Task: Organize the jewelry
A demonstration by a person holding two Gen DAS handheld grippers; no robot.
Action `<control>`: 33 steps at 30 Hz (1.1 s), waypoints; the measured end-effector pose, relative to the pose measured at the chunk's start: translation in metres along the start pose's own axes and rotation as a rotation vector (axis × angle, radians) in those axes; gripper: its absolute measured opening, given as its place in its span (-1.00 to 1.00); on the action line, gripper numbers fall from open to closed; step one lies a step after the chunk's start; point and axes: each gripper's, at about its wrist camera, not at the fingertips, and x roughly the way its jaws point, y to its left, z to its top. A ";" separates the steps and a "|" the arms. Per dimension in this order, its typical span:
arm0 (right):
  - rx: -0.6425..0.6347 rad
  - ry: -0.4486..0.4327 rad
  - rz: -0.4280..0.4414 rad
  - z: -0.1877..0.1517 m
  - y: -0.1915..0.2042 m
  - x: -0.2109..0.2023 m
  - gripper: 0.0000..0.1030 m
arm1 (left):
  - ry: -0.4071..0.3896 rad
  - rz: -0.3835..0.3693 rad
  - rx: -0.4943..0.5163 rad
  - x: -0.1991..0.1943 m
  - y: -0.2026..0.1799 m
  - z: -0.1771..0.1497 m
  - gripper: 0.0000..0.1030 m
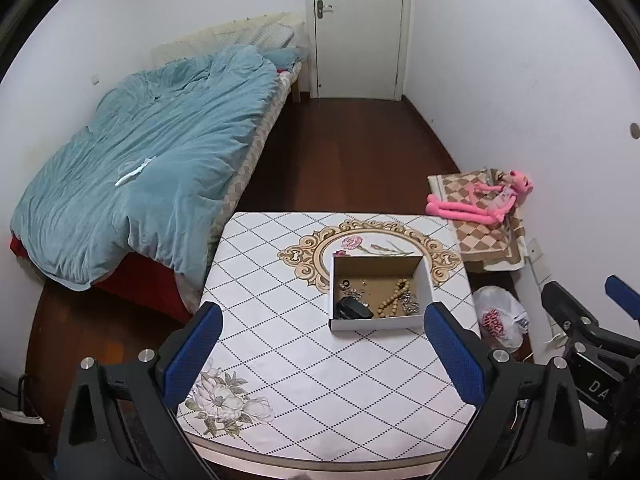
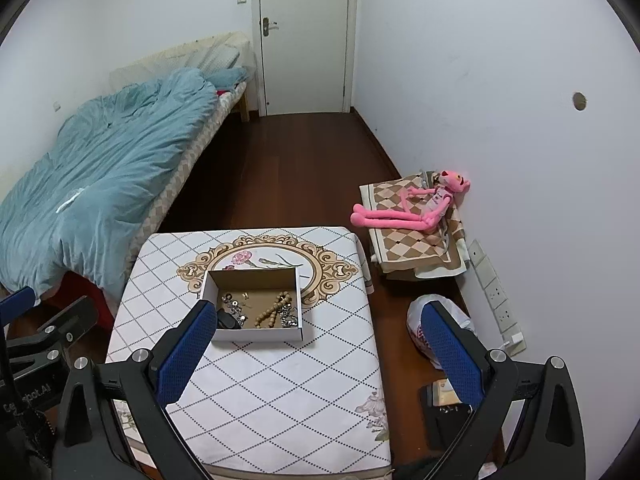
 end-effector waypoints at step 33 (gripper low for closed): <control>-0.042 0.121 -0.009 0.005 0.008 0.054 1.00 | 0.089 0.024 0.006 0.045 0.000 0.005 0.99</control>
